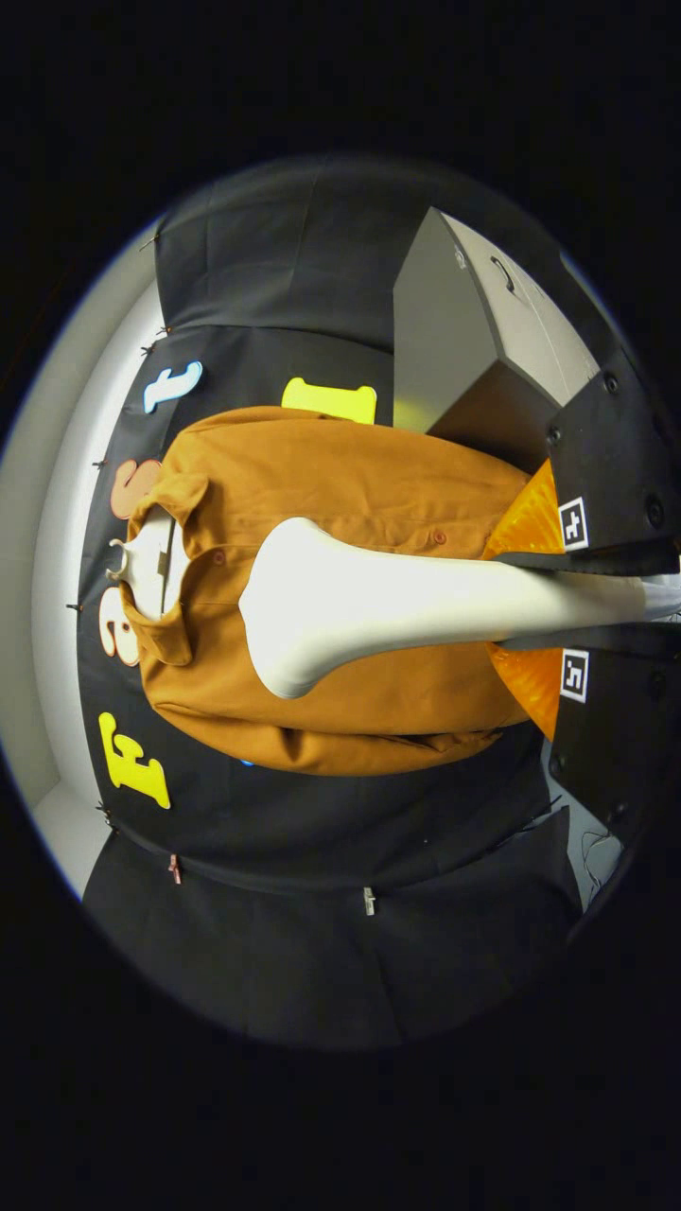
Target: Iron the clothes twice with a garment steamer, once on the left side and once on the right side.
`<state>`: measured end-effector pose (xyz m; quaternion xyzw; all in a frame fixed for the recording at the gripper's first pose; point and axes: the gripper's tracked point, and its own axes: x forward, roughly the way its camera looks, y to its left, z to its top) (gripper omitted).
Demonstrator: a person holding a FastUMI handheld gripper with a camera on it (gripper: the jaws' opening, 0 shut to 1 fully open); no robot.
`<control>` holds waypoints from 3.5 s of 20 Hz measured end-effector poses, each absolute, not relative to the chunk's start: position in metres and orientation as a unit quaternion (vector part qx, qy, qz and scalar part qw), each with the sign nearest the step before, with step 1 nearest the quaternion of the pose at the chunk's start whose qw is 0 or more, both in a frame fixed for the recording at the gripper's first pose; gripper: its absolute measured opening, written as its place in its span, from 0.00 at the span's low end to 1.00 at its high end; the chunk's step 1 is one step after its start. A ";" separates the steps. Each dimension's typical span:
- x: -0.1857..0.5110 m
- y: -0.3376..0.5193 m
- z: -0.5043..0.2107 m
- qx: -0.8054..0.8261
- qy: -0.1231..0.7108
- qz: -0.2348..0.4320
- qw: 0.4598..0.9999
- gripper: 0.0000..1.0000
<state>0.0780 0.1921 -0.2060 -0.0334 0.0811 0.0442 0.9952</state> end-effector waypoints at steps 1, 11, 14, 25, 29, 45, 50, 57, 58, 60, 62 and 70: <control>0.075 0.188 -0.197 -0.033 0.079 0.041 0.996 0.23; 0.051 0.151 -0.106 -0.024 0.050 0.022 0.998 0.23; 0.046 0.141 -0.085 -0.016 0.043 0.017 0.999 0.23; 0.034 0.116 -0.042 -0.012 0.023 0.002 1.000 0.23; 0.028 0.107 -0.037 -0.011 0.019 -0.001 1.000 0.23; 0.027 0.082 -0.026 -0.012 0.010 -0.007 1.000 0.23; 0.023 0.085 -0.022 -0.014 0.005 0.000 1.000 0.23; 0.018 0.079 -0.015 -0.010 -0.001 -0.004 1.000 0.23; 0.017 0.079 -0.016 -0.011 -0.001 -0.003 1.000 0.23; 0.017 0.079 -0.016 -0.010 -0.001 -0.004 1.000 0.23; 0.016 0.080 -0.016 -0.010 0.000 -0.003 1.000 0.23; 0.017 0.086 -0.011 -0.008 -0.006 0.002 1.000 0.23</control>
